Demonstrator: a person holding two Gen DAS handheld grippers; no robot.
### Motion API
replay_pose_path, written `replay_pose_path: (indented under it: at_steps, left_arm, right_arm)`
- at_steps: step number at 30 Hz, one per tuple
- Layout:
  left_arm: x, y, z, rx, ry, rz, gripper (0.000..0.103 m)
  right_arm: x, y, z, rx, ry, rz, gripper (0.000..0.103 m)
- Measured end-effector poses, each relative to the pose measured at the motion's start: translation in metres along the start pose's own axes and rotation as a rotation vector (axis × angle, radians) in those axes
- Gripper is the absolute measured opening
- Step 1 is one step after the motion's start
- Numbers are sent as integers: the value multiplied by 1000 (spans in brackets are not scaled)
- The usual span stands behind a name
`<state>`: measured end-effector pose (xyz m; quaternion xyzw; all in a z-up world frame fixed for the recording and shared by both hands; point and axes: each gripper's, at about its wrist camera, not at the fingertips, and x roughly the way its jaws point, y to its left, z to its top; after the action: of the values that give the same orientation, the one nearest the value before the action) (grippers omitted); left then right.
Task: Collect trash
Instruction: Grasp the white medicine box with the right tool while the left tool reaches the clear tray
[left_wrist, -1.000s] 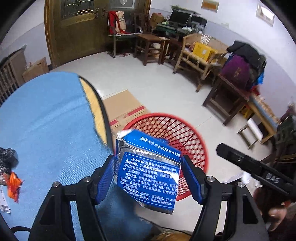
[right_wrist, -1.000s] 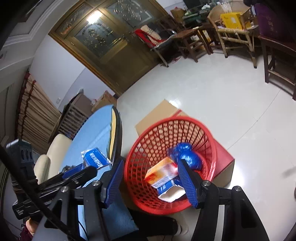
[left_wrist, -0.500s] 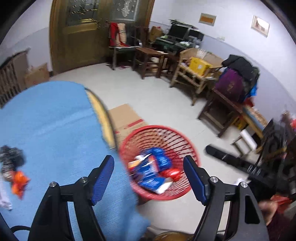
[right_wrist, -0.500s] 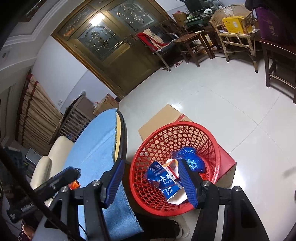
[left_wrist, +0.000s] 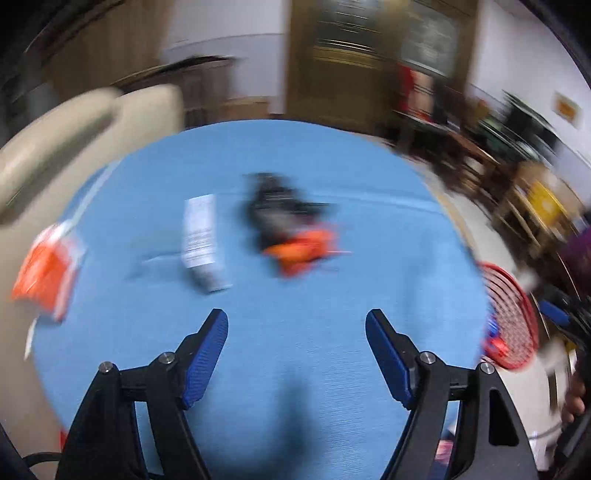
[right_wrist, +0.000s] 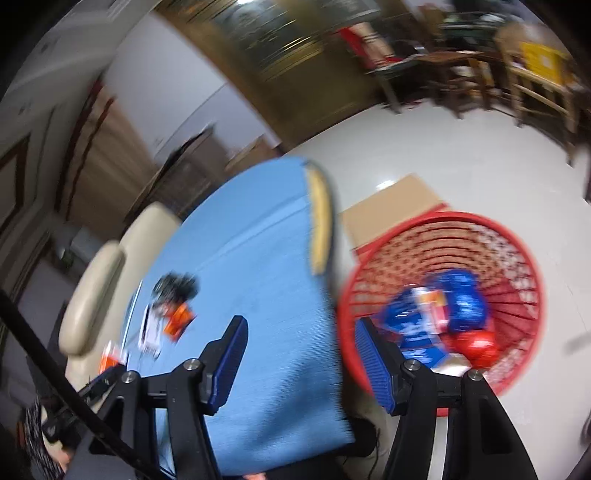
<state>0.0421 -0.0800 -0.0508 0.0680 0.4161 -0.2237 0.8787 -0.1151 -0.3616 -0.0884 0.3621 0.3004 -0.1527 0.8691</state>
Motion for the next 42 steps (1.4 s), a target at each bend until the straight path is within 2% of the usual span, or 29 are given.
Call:
replay_pose_path:
  at_steps: [6,9,15,20,23,27,29,31,34,37,40,42]
  left_arm:
    - [-5,84,-7,-180,-16,104,77]
    - [-5,111,-4,-193,-48,138,77]
    - [7,147,-8,-237,-43,190,77]
    - [13,166,-17,-228,-15,184,77]
    - [11,177,-18,-252,-18,144,77]
    - [5,182,-13,-236,-34,121,77]
    - [1,182,-10,-235,-40,96,77]
    - [-1,182,-8,-230,-49,86,77]
    - [-1,182,-2,-229,-59,68,77]
    - [1,181,5,-228,-59,48,77]
    - [6,185,16,-262,-57,2,77]
    - [12,187,24,-286,-56,-23,77]
  right_arm:
    - [49,80,-10,-165,94,65,64]
    - [72,118,-16,-228,143,94,64]
    - [120,193,-29,-333,268,191,64]
    - [170,267,-36,-413,328,244,64]
    - [203,296,-36,-390,360,264,64]
    - [246,320,-28,-327,395,243,61]
    - [272,331,-26,-320,418,203,52]
    - [301,339,-26,-306,450,131,48]
    - [330,342,-26,-277,484,91,39]
    - [344,349,-30,-322,494,63,27]
    - [335,342,-29,-319,468,66,17]
    - [326,333,-28,-312,457,68,16]
